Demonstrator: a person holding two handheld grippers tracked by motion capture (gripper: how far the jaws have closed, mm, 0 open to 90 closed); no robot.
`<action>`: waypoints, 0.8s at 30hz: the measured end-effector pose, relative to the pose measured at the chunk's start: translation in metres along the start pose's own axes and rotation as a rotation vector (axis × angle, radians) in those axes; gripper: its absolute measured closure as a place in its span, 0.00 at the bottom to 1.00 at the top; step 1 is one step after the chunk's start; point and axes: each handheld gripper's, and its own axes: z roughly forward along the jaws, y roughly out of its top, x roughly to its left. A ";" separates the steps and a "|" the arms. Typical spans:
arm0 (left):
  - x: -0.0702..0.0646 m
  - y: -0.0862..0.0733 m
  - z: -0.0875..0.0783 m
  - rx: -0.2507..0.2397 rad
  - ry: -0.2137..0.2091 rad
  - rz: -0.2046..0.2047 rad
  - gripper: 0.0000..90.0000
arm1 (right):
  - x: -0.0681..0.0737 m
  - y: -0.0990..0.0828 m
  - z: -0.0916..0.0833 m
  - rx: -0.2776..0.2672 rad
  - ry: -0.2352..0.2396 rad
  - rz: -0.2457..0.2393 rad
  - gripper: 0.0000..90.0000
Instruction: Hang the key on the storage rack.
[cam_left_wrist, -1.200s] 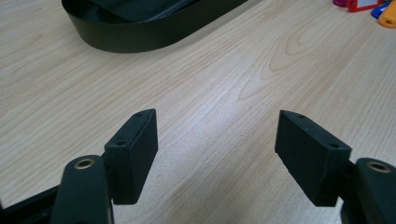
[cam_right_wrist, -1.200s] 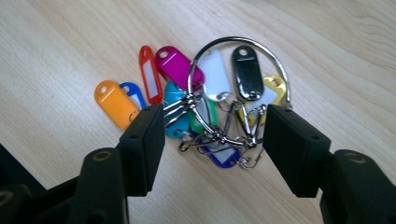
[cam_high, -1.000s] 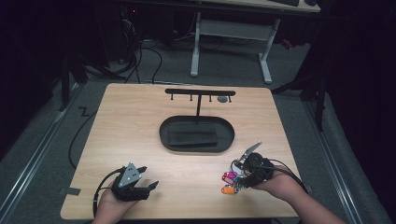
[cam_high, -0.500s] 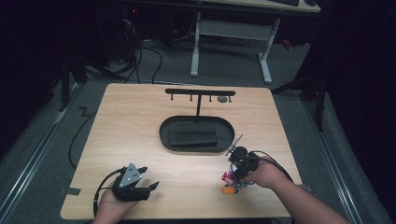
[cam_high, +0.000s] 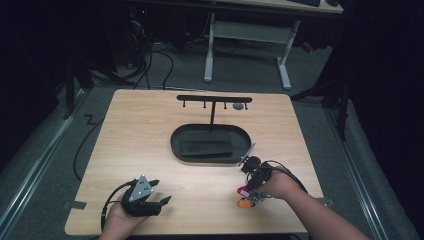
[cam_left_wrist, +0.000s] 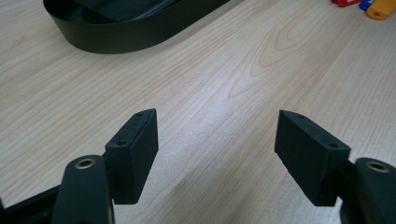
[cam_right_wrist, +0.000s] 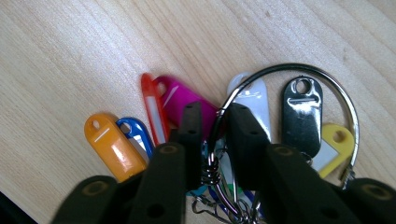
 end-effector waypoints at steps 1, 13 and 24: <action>0.000 0.000 0.000 0.000 0.000 0.000 0.34 | 0.000 0.000 0.000 0.000 -0.005 -0.004 0.90; -0.001 0.001 -0.003 -0.024 0.006 0.011 0.35 | 0.001 -0.005 -0.025 -0.033 -0.034 -0.036 0.96; -0.002 0.001 -0.003 -0.035 0.013 0.016 0.36 | -0.007 -0.019 -0.068 -0.048 -0.088 -0.087 0.97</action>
